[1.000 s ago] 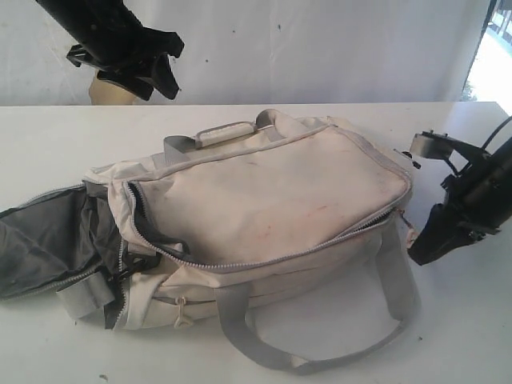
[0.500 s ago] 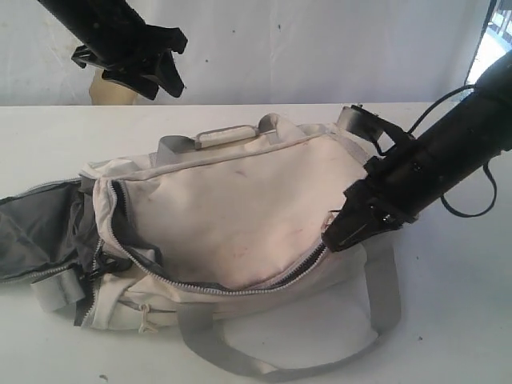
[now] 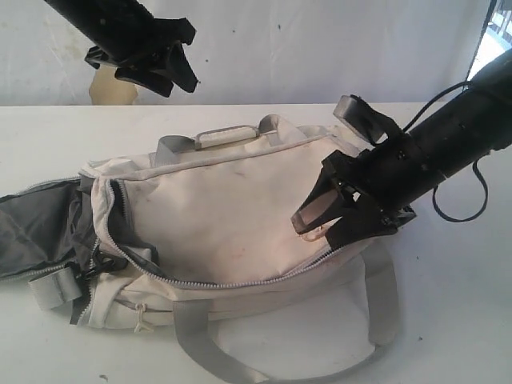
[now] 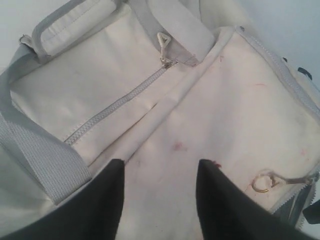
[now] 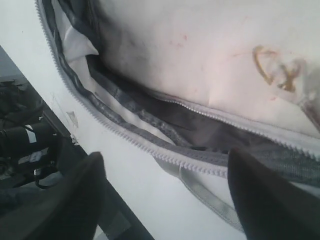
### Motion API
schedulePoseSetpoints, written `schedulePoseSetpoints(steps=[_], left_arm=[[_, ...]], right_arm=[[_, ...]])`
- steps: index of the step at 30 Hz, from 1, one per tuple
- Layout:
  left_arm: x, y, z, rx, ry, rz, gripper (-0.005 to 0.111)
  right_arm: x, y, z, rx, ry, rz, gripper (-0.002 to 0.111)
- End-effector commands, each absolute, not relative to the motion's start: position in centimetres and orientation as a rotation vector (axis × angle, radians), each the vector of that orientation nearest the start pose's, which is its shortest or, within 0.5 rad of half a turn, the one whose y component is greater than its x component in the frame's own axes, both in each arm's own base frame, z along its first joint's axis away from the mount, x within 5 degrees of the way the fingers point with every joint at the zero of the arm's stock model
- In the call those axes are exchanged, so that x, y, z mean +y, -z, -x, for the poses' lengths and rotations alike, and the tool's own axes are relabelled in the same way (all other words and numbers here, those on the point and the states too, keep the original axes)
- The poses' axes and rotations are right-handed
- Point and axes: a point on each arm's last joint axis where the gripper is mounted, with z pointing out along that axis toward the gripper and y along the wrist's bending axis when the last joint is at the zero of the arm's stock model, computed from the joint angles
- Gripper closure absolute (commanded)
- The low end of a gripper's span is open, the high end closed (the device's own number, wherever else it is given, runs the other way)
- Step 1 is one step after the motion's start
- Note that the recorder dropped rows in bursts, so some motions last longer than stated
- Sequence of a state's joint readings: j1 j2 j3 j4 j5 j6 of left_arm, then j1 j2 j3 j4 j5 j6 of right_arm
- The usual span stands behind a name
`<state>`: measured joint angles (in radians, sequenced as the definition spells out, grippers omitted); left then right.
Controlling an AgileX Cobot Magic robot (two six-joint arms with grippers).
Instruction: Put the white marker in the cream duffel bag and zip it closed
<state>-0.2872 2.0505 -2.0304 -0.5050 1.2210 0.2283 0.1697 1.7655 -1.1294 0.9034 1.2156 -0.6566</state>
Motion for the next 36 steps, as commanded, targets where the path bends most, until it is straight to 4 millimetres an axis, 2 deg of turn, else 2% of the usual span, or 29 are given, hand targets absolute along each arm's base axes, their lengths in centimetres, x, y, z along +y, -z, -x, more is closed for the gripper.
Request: schedulePoseSetpoints(steps=[1, 5, 8, 15, 19, 24, 28, 32, 36], left_arm=[[-18.0, -33.0, -41.1, 2.543, 0.719, -0.686, 0.06], [-19.3, -33.0, -40.5, 2.502, 0.704, -0.807, 0.06], [-19.9, -33.0, -40.1, 2.496, 0.708, -0.834, 0.06], [-21.6, -32.2, -39.7, 2.501, 0.72, -0.893, 0.06], [-24.0, -30.4, -38.6, 2.507, 0.74, -1.018, 0.06], [-26.3, -27.9, -36.5, 2.505, 0.741, -1.222, 0.06], [-28.1, -26.4, -35.4, 2.435, 0.75, -1.29, 0.06], [-30.3, -25.1, -34.5, 2.312, 0.768, -1.351, 0.06], [-31.6, -24.3, -33.6, 2.225, 0.745, -1.411, 0.06]], right_arm=[[11.9, -22.3, -30.1, 2.813, -1.275, 0.513, 0.043], [11.4, -22.7, -30.6, 2.828, -1.255, 0.441, 0.043], [10.4, -23.0, -31.2, 2.824, -1.235, 0.394, 0.044], [7.3, -24.4, -32.3, 2.783, -1.194, 0.238, 0.056], [5.0, -25.3, -32.7, 2.761, -1.145, 0.14, 0.058], [3.0, -24.8, -33.0, 2.814, -1.029, 0.001, 0.058], [2.4, -24.4, -33.2, 2.821, -0.911, 0.005, 0.058], [2.2, -24.3, -33.6, 2.788, -0.871, -0.018, 0.058], [2.2, -24.3, -33.8, 2.774, -0.856, -0.027, 0.058]])
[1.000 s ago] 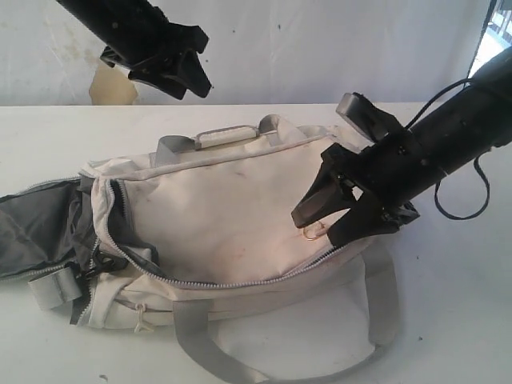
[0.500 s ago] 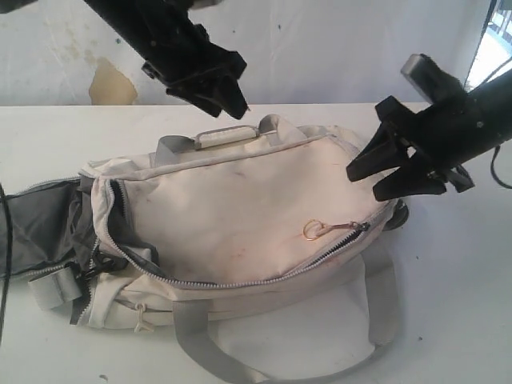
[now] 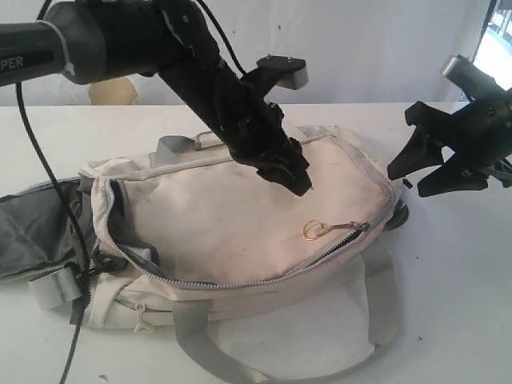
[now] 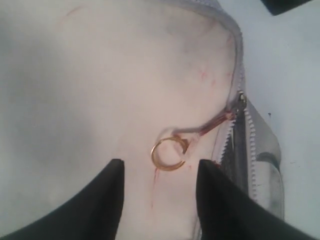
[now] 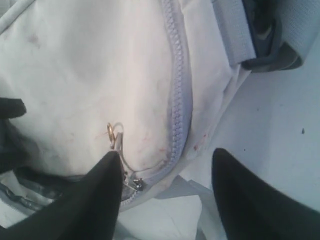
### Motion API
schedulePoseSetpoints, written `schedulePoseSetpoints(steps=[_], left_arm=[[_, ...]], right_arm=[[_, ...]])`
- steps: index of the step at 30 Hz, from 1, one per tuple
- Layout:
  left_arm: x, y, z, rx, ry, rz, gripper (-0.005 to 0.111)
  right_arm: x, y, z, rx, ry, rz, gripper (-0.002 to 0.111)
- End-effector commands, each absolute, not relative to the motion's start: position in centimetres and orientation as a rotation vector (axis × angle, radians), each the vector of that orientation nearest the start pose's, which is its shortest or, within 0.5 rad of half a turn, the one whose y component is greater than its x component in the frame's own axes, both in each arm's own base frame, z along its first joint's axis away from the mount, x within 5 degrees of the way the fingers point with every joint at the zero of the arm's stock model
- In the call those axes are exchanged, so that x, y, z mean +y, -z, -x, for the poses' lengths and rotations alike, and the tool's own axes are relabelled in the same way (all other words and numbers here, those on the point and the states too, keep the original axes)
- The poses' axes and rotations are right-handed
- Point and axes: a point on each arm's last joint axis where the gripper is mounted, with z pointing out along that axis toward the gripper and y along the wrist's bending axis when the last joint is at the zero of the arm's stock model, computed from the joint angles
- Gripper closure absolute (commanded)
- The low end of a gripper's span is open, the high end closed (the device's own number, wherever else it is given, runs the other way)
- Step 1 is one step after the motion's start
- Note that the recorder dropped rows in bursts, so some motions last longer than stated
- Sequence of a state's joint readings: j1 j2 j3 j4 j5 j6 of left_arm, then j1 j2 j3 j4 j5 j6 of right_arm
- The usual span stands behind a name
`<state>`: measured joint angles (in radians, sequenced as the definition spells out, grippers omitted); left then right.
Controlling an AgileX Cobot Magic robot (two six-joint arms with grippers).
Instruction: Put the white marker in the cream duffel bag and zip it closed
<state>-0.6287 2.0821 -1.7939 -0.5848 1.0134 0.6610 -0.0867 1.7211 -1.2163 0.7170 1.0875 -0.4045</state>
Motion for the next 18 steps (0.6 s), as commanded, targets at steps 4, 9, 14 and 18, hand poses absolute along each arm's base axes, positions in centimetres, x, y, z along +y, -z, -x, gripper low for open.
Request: schedulePoseSetpoints(steps=[4, 9, 14, 18], left_arm=[[-32.5, -23.9, -32.8, 2.157, 0.728, -1.509, 0.052], [-33.0, -22.9, -32.5, 2.124, 0.708, -1.494, 0.038], [-33.3, -21.9, -32.0, 2.09, 0.735, -1.529, 0.038], [-34.0, -21.0, -32.2, 2.072, 0.816, -1.505, 0.038]], right_arm=[[2.0, -24.2, -33.9, 2.768, -0.822, -0.028, 0.058], [2.0, -24.2, -33.9, 2.77, -0.823, -0.029, 0.058], [2.0, -24.2, -33.9, 2.767, -0.821, -0.03, 0.058], [2.0, -24.2, -33.9, 2.767, -0.821, -0.03, 0.058]])
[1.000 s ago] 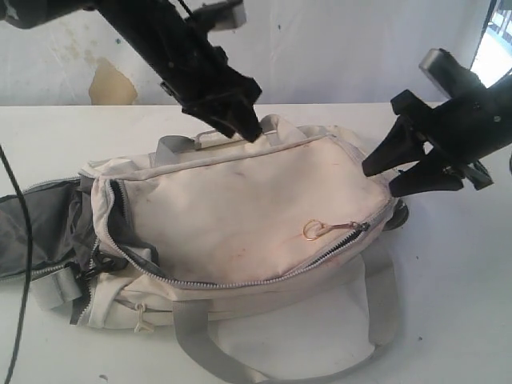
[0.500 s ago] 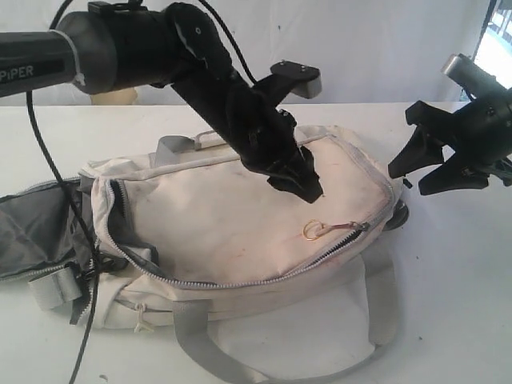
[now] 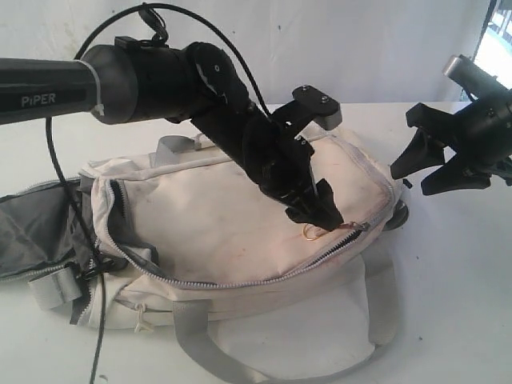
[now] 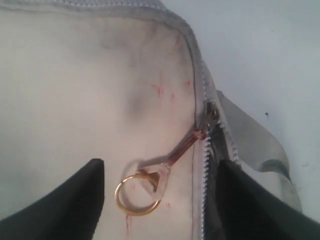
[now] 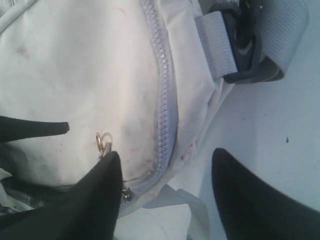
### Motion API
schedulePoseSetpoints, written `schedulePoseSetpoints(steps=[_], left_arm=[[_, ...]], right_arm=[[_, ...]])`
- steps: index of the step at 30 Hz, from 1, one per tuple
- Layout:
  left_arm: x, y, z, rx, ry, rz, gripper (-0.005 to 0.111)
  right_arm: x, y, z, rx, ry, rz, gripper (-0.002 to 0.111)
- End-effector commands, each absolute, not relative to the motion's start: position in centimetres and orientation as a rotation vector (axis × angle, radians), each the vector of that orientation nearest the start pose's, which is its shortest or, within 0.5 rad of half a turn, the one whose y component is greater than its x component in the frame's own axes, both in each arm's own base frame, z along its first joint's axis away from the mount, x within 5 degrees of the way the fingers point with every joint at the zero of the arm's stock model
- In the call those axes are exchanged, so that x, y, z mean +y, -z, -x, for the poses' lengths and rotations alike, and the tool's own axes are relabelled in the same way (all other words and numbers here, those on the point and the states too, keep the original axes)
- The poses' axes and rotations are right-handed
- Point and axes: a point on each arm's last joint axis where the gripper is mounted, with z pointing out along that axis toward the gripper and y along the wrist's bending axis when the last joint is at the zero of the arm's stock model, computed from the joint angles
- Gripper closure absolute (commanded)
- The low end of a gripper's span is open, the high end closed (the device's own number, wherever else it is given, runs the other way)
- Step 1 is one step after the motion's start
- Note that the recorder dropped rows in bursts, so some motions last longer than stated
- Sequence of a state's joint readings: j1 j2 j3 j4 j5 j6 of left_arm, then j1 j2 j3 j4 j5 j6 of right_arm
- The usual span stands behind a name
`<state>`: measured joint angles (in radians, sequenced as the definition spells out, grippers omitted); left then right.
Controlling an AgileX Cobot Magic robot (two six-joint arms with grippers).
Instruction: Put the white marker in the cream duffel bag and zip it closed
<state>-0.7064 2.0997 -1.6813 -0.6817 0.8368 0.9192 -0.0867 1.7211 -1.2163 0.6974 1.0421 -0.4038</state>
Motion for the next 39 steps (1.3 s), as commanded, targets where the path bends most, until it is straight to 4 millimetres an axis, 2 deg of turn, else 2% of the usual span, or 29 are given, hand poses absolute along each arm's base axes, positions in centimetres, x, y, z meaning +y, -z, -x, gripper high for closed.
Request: schedulePoseSetpoints(steps=[1, 7, 13, 16, 23, 27, 33, 39], left_arm=[[-34.1, -20.6, -32.2, 2.062, 0.828, -1.51, 0.038], [-34.5, -18.9, -32.6, 2.022, 0.825, -1.55, 0.038], [-34.4, -18.2, -32.8, 1.982, 0.776, -1.604, 0.041], [-34.4, -18.0, -32.8, 1.986, 0.782, -1.616, 0.052], [-34.3, -17.9, -32.3, 1.995, 0.812, -1.672, 0.091], [-33.9, -17.6, -32.1, 1.992, 0.778, -1.749, 0.107], [-33.8, -18.3, -32.0, 1.987, 0.77, -1.754, 0.107], [-33.6, -20.9, -31.7, 1.947, 0.771, -1.713, 0.107]], right_arm=[[2.0, -24.2, -33.9, 2.767, -0.821, -0.03, 0.058], [2.0, -24.2, -33.9, 2.765, -0.819, -0.018, 0.058], [2.0, -24.2, -33.9, 2.765, -0.819, -0.018, 0.058], [2.0, -24.2, -33.9, 2.767, -0.82, -0.018, 0.058], [2.1, -24.2, -33.8, 2.777, -0.831, -0.011, 0.058], [2.1, -24.2, -33.8, 2.774, -0.832, -0.014, 0.058], [2.5, -24.2, -33.5, 2.8, -0.868, 0.012, 0.057], [4.2, -23.4, -33.8, 2.817, -0.923, 0.037, 0.053]])
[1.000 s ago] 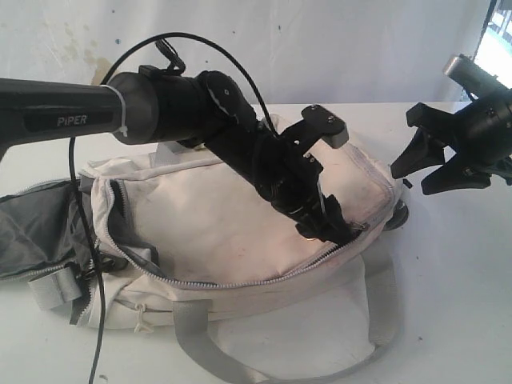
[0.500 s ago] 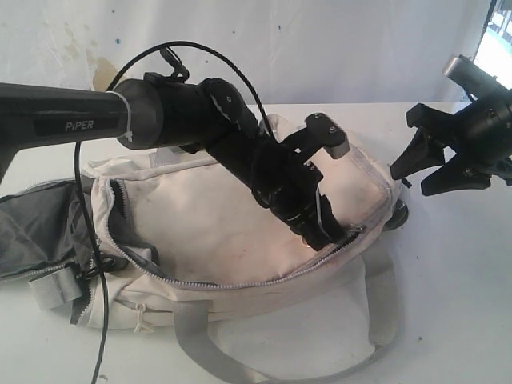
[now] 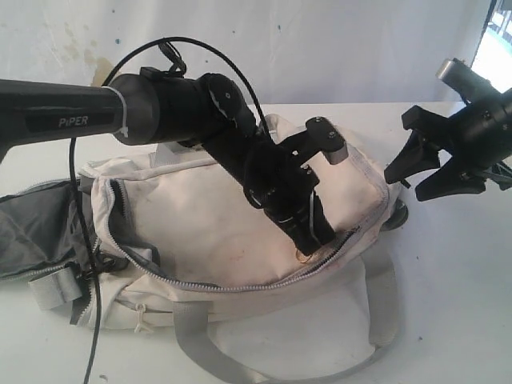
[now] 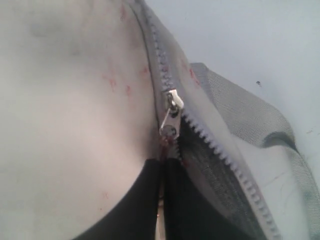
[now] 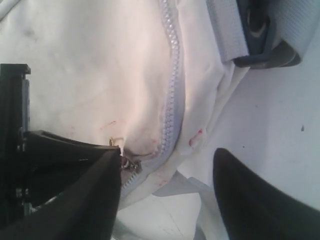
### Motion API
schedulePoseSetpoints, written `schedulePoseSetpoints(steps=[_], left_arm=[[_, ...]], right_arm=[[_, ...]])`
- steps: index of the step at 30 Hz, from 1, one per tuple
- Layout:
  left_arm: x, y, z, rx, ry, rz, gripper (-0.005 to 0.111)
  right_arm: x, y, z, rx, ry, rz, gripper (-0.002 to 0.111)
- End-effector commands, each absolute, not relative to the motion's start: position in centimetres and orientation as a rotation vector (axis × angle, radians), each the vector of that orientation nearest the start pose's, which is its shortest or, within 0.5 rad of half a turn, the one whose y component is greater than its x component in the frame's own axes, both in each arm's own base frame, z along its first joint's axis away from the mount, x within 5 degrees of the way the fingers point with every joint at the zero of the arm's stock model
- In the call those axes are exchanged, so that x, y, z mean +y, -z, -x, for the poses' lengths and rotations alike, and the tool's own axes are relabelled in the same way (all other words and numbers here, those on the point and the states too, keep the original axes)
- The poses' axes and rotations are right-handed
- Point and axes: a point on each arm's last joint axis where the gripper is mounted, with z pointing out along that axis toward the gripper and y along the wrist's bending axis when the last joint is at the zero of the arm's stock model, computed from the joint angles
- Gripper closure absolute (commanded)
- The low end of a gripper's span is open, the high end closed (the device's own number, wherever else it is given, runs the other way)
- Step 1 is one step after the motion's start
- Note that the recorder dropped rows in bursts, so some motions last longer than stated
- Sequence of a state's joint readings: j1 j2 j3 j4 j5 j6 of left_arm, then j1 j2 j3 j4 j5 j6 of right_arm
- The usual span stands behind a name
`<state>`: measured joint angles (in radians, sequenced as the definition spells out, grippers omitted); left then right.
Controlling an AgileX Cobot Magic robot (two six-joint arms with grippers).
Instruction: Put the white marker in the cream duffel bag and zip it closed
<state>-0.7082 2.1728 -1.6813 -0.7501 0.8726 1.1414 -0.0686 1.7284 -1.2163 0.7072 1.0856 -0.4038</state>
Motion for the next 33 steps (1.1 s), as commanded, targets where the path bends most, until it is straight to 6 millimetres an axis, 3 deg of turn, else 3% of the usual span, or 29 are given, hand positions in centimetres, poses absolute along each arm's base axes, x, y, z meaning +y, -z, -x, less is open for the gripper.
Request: schedulePoseSetpoints(steps=[1, 6, 14, 16, 17, 20, 26, 33], left_arm=[[-33.6, -21.3, -31.6, 1.949, 0.779, -1.702, 0.107], [-33.7, -22.6, -30.7, 1.969, 0.923, -1.654, 0.107], [-33.6, -22.8, -29.7, 2.058, 1.061, -1.658, 0.107], [-33.6, -23.1, -29.2, 2.066, 1.136, -1.667, 0.107], [-33.5, -23.2, -29.0, 2.067, 1.157, -1.689, 0.107], [-33.3, -23.2, -28.5, 2.069, 1.176, -1.746, 0.107], [-32.5, -22.6, -28.5, 2.242, 1.091, -1.755, 0.107], [-31.4, -24.3, -28.3, 2.292, 0.94, -1.746, 0.107]], right_arm=[[4.5, -23.1, -34.0, 2.819, -0.918, 0.043, 0.053], [5.0, -22.1, -34.9, 2.787, -0.851, 0.02, 0.053], [5.0, -20.4, -35.4, 2.843, -0.861, -0.096, 0.053], [4.9, -20.3, -35.5, 2.835, -0.853, -0.101, 0.065], [4.9, -20.3, -35.5, 2.835, -0.853, -0.102, 0.079], [4.9, -20.3, -35.5, 2.834, -0.851, -0.102, 0.107], [4.6, -20.3, -36.1, 2.783, -0.798, -0.131, 0.108], [4.3, -20.2, -36.5, 2.752, -0.732, -0.131, 0.108]])
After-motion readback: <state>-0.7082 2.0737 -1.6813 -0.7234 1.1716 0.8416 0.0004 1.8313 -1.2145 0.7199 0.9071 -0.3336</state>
